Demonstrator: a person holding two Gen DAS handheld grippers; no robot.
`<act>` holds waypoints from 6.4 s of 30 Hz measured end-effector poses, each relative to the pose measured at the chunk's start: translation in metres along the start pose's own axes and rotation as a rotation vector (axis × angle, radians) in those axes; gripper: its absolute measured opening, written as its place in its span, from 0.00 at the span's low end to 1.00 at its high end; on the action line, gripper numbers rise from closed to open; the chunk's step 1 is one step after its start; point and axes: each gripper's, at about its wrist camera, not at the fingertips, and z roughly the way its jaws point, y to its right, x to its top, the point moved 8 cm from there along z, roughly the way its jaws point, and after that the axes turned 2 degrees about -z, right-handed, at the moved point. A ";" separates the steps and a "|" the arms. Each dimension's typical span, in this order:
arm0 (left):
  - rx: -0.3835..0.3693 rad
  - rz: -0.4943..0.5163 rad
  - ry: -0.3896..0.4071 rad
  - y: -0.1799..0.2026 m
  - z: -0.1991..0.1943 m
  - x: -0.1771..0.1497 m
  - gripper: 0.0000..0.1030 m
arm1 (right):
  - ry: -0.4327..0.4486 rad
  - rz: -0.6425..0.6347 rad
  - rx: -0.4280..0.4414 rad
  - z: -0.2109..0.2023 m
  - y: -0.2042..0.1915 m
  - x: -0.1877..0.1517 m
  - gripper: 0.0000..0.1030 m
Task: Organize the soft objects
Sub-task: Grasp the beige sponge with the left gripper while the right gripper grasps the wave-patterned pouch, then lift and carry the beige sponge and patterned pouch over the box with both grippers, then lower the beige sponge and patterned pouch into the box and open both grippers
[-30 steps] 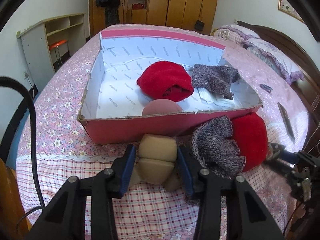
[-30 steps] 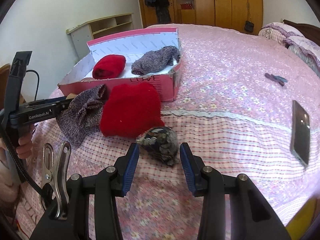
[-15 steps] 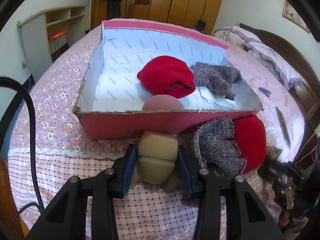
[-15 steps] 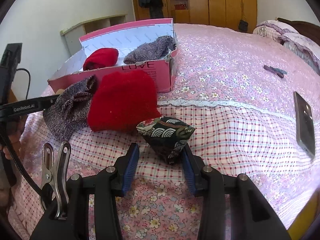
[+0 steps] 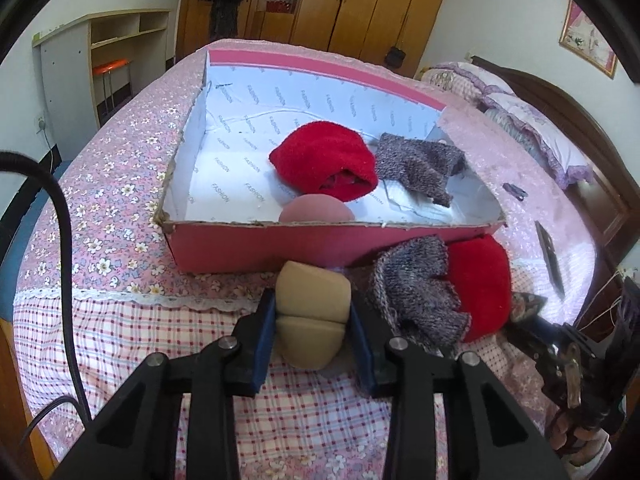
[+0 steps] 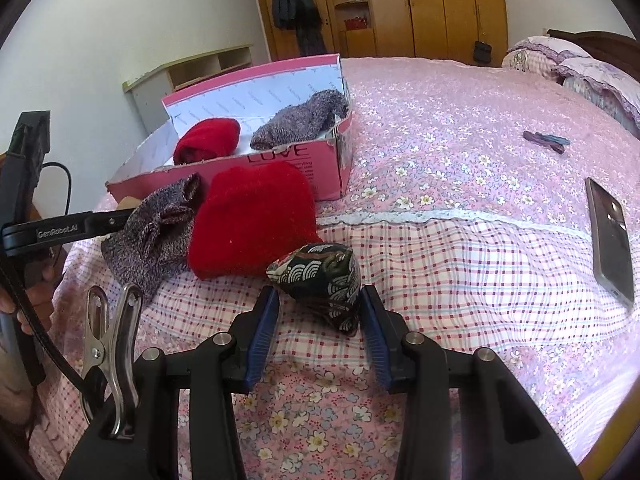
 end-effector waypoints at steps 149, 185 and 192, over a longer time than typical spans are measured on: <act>0.146 0.148 0.018 -0.031 0.033 0.064 0.35 | -0.024 -0.068 -0.071 0.049 -0.022 0.094 0.27; 0.190 0.157 0.049 -0.023 0.020 0.067 0.61 | 0.001 -0.019 0.010 0.041 -0.019 0.097 0.31; 0.178 0.171 0.063 -0.017 0.008 0.065 0.61 | 0.038 -0.027 0.010 0.026 -0.023 0.100 0.33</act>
